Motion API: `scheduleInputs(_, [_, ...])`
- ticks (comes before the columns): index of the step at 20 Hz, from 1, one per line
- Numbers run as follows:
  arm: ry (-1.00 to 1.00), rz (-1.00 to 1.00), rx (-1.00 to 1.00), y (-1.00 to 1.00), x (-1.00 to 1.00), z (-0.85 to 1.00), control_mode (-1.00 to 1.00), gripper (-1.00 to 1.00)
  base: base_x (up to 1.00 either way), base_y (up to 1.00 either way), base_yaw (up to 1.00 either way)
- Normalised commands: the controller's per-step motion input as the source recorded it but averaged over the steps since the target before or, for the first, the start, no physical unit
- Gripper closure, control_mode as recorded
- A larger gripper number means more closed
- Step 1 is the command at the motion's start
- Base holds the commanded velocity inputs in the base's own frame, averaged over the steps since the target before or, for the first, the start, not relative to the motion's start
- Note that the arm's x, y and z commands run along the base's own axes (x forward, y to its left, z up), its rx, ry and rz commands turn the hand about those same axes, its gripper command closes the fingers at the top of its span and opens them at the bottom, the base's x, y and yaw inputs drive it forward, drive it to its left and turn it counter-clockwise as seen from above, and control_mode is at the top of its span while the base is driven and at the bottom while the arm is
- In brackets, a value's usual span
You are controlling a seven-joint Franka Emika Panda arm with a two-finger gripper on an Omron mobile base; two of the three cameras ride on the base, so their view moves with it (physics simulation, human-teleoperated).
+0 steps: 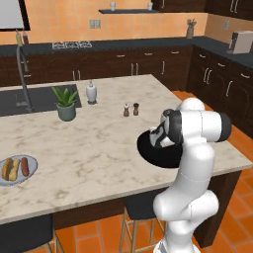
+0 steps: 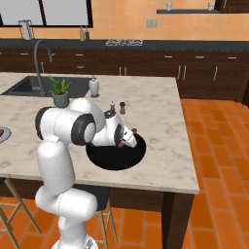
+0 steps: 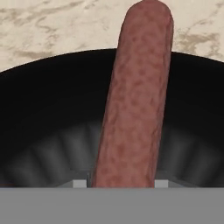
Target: Place one bun and one sausage from the bowl on each plate.
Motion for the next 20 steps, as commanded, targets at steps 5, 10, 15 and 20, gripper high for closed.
scheduleInputs(5, [0.00,0.00,0.00,0.05,-0.16,0.19,-1.00,1.00,0.00,0.00,0.00])
scheduleInputs(10, [0.00,0.07,-0.06,0.43,-0.56,0.88,-1.00,1.00,0.00,0.00,0.00])
scheduleInputs(15, [-0.01,0.15,-0.13,0.50,-0.77,1.00,-1.00,1.00,0.00,0.00,0.00])
scheduleInputs(20, [0.00,0.15,0.00,0.32,-0.73,1.00,-1.00,1.00,0.00,0.00,0.00])
